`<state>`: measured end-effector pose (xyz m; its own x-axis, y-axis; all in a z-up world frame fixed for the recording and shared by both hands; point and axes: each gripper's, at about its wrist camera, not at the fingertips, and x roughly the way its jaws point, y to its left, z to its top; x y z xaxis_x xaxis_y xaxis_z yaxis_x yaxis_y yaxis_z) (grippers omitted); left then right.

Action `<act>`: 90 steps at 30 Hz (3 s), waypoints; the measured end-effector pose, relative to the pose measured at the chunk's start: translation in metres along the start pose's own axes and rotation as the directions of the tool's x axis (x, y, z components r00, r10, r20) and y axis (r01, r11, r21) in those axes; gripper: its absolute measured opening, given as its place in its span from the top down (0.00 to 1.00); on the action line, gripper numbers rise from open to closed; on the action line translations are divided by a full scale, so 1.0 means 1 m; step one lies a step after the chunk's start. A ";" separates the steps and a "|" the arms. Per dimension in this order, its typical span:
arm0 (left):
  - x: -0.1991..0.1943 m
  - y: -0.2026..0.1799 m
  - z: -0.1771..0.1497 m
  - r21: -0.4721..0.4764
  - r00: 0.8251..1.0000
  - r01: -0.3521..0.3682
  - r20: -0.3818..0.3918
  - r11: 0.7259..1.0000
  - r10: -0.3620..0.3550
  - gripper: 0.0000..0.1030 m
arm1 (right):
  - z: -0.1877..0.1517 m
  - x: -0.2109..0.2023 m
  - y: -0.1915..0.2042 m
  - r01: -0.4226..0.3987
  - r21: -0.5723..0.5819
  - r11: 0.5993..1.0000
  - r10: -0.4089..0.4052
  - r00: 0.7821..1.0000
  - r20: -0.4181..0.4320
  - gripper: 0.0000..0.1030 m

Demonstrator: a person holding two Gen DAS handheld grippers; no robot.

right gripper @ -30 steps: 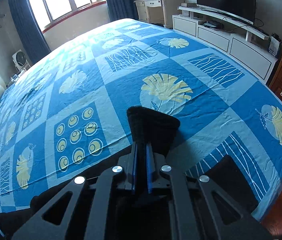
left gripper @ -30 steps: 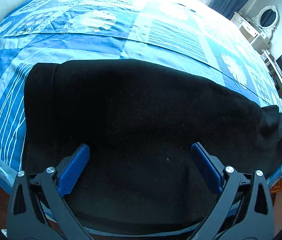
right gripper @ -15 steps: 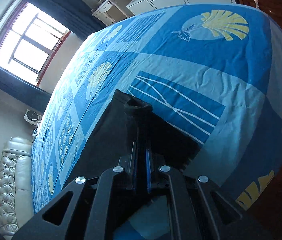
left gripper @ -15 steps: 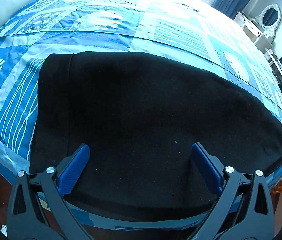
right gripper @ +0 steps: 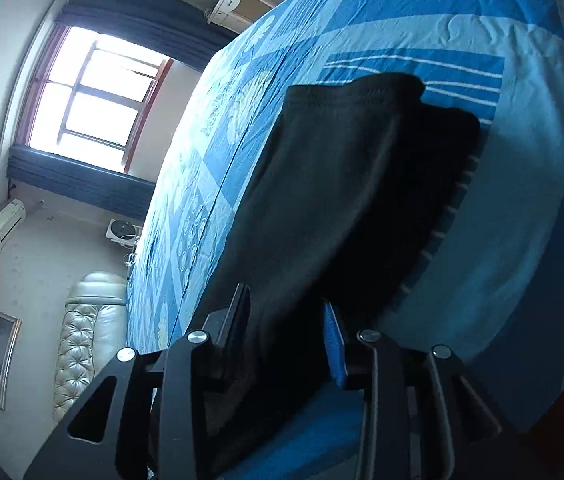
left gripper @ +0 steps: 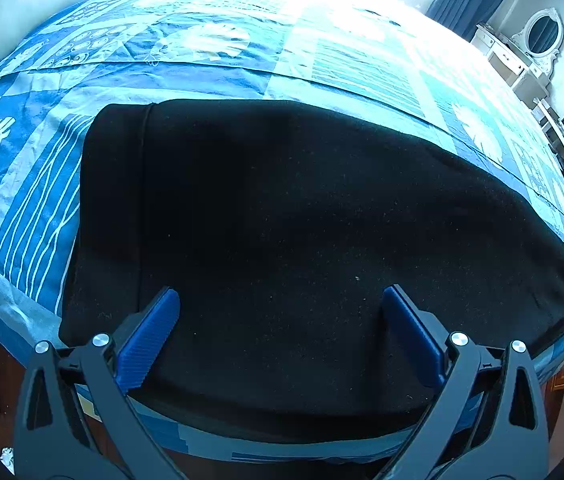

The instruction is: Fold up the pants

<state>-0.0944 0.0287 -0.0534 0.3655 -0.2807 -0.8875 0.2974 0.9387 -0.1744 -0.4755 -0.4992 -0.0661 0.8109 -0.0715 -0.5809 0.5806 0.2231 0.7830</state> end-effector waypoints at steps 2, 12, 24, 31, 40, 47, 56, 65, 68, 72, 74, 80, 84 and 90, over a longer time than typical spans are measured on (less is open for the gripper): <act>0.001 0.000 0.000 -0.001 1.000 -0.001 0.000 1.000 0.001 0.02 | -0.017 0.015 0.011 -0.031 0.004 1.000 0.031 0.998 -0.060 0.65; -0.001 0.000 -0.001 0.015 1.000 0.008 0.007 1.000 -0.008 0.02 | -0.085 0.067 0.058 -0.082 -0.046 0.996 0.069 0.969 -0.237 0.94; -0.012 0.008 -0.010 0.047 0.999 0.019 0.029 0.999 -0.020 0.02 | -0.099 0.064 0.050 -0.066 -0.030 0.997 0.058 0.976 -0.209 0.90; -0.016 0.013 -0.012 0.028 0.998 0.042 0.039 0.999 -0.044 0.02 | -0.141 0.086 0.091 -0.160 -0.054 0.986 0.138 0.950 -0.281 0.61; -0.029 0.009 -0.014 0.070 0.996 -0.013 0.088 0.997 0.007 0.02 | -0.195 0.116 0.118 -0.182 -0.135 0.974 0.116 0.912 -0.394 0.76; -0.033 0.024 -0.017 0.054 0.995 -0.044 0.096 0.998 0.039 0.02 | -0.198 0.097 0.093 -0.169 -0.128 0.977 0.100 0.901 -0.423 0.94; -0.030 0.041 -0.023 0.025 0.994 -0.062 0.088 0.998 0.059 0.02 | -0.209 0.099 0.109 -0.208 -0.115 0.971 0.141 0.894 -0.426 0.85; -0.051 0.014 -0.022 0.095 0.984 -0.039 0.179 0.995 0.021 0.02 | -0.267 0.140 0.137 -0.270 -0.039 0.962 0.206 0.814 -0.544 0.72; -0.047 0.007 -0.020 0.109 0.985 -0.034 0.174 0.993 0.015 0.02 | -0.279 0.143 0.138 -0.226 -0.081 0.971 0.140 0.809 -0.571 0.93; -0.032 0.012 -0.020 0.088 0.991 -0.024 0.134 0.996 0.012 0.02 | -0.281 0.131 0.133 -0.217 -0.125 0.968 0.104 0.801 -0.589 0.95; -0.024 0.016 -0.021 0.074 0.994 -0.011 0.113 0.997 0.002 0.02 | -0.275 0.125 0.135 -0.225 -0.185 0.956 0.072 0.798 -0.599 0.94; -0.035 0.013 -0.016 0.077 0.986 0.025 0.165 0.997 -0.037 0.02 | -0.190 0.066 0.134 -0.287 -0.302 0.909 0.097 0.850 -0.517 0.73; -0.028 0.015 -0.003 0.062 0.987 0.036 0.152 0.997 -0.045 0.02 | -0.078 -0.002 0.104 -0.206 -0.347 0.915 0.114 0.957 -0.268 0.34; -0.002 0.020 0.000 0.040 0.994 0.053 0.097 0.998 -0.057 0.02 | 0.076 -0.072 0.018 0.044 -0.283 0.958 -0.037 0.999 0.029 0.30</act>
<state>-0.0897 0.0481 -0.0549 0.4320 -0.3516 -0.8305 0.3517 0.9137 -0.2038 -0.5176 -0.5640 0.0066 0.7904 -0.1074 -0.6031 0.5710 0.4857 0.6618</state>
